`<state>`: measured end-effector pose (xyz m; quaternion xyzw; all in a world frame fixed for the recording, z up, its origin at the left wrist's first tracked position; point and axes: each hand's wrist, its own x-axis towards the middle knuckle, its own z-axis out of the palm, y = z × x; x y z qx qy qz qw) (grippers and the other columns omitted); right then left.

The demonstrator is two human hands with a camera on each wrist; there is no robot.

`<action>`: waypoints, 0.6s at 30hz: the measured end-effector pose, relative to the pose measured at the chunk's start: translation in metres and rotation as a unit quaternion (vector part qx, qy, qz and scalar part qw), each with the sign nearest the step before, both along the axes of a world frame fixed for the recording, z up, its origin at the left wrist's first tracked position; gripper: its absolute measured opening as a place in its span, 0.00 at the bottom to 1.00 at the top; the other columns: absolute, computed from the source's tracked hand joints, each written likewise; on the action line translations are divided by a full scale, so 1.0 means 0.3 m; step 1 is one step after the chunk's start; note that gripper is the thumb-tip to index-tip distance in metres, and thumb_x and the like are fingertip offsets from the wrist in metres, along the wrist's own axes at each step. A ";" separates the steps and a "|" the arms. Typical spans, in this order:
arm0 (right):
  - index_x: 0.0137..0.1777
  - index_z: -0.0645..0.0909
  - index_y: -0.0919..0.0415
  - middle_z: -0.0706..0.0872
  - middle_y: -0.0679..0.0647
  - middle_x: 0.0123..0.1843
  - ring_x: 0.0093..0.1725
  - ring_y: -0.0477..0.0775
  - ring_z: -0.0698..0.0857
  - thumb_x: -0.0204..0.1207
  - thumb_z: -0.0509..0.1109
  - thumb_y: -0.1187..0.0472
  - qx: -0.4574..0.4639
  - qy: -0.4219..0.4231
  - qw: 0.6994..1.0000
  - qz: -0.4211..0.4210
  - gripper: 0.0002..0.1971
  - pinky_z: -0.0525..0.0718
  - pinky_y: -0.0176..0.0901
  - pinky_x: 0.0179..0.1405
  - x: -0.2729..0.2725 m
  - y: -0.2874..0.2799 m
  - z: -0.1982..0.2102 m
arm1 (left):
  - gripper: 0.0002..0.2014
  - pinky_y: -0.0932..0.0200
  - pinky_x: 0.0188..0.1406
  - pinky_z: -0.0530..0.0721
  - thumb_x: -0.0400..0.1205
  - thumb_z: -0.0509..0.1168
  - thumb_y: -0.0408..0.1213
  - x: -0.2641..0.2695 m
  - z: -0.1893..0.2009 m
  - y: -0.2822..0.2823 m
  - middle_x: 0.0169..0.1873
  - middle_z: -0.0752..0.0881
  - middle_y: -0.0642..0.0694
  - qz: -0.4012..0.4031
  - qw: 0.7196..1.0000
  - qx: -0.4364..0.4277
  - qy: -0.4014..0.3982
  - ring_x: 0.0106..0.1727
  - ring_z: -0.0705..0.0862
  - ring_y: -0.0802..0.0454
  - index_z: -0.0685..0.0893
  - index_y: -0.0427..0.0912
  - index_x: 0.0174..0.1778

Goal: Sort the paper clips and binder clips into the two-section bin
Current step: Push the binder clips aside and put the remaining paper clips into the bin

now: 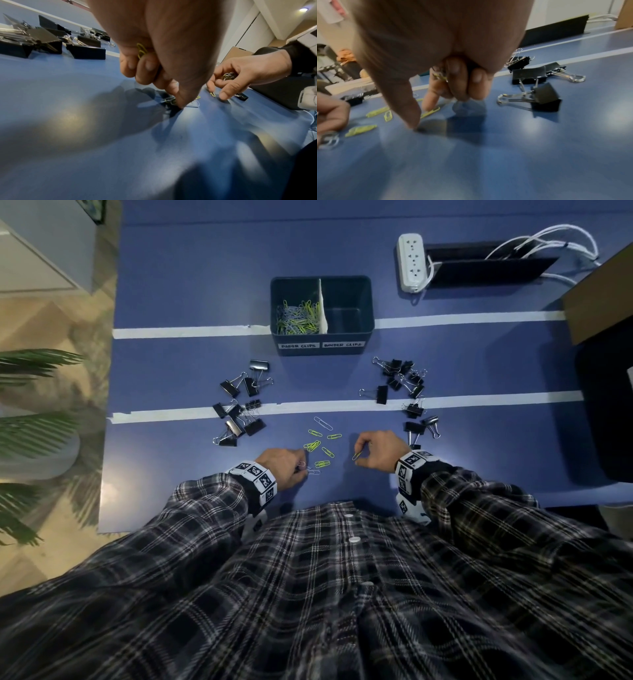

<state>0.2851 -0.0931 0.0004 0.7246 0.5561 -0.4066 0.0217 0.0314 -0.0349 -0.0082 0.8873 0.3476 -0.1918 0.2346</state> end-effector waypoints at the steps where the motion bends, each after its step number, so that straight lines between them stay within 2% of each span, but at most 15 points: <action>1: 0.44 0.83 0.45 0.80 0.40 0.32 0.39 0.49 0.82 0.66 0.77 0.51 0.015 -0.010 1.000 0.017 0.08 0.80 0.40 0.42 0.005 -0.009 -0.004 | 0.13 0.54 0.48 0.78 0.82 0.59 0.50 -0.002 0.001 0.000 0.50 0.87 0.43 0.001 1.000 0.001 -0.001 0.50 0.84 0.41 0.76 0.45 0.54; 4: 0.55 0.85 0.44 0.75 0.41 0.40 0.43 0.47 0.77 0.71 0.74 0.51 0.074 -0.039 0.995 0.063 0.12 0.74 0.38 0.44 0.008 -0.022 -0.013 | 0.14 0.56 0.45 0.75 0.82 0.59 0.51 -0.009 0.000 -0.001 0.51 0.86 0.44 0.003 1.000 0.012 -0.010 0.49 0.84 0.42 0.76 0.45 0.55; 7: 0.59 0.87 0.44 0.72 0.43 0.39 0.44 0.51 0.82 0.74 0.72 0.51 0.090 -0.048 0.991 0.084 0.13 0.80 0.44 0.46 0.007 -0.017 -0.015 | 0.14 0.57 0.45 0.74 0.82 0.59 0.51 -0.011 -0.001 0.003 0.52 0.86 0.44 0.002 1.000 0.019 -0.012 0.51 0.84 0.42 0.77 0.45 0.55; 10: 0.59 0.87 0.42 0.80 0.49 0.48 0.50 0.58 0.85 0.75 0.71 0.47 0.079 -0.062 0.987 0.125 0.13 0.82 0.49 0.52 0.009 -0.006 -0.011 | 0.13 0.56 0.48 0.76 0.82 0.60 0.51 -0.014 -0.001 0.005 0.53 0.86 0.45 0.005 1.000 0.018 -0.017 0.52 0.84 0.42 0.77 0.46 0.55; 13: 0.58 0.88 0.44 0.82 0.51 0.56 0.53 0.59 0.85 0.78 0.69 0.48 0.071 -0.077 0.980 0.170 0.12 0.81 0.50 0.53 0.011 0.002 -0.006 | 0.15 0.55 0.49 0.77 0.80 0.62 0.52 -0.023 -0.004 0.007 0.54 0.86 0.45 0.028 0.999 0.014 -0.030 0.53 0.84 0.41 0.76 0.47 0.57; 15: 0.57 0.88 0.46 0.82 0.52 0.58 0.54 0.60 0.85 0.79 0.67 0.49 0.069 -0.088 0.974 0.195 0.12 0.81 0.50 0.52 0.006 0.004 -0.004 | 0.17 0.54 0.48 0.77 0.80 0.63 0.54 -0.029 -0.010 0.007 0.54 0.86 0.45 0.043 0.998 0.006 -0.039 0.51 0.85 0.41 0.74 0.48 0.57; 18: 0.53 0.87 0.50 0.82 0.52 0.54 0.50 0.62 0.85 0.78 0.66 0.52 0.067 -0.099 0.973 0.196 0.10 0.80 0.49 0.47 -0.006 0.003 -0.008 | 0.16 0.54 0.48 0.77 0.79 0.63 0.55 -0.033 -0.013 0.005 0.53 0.86 0.46 0.049 0.998 0.007 -0.045 0.51 0.85 0.41 0.73 0.49 0.57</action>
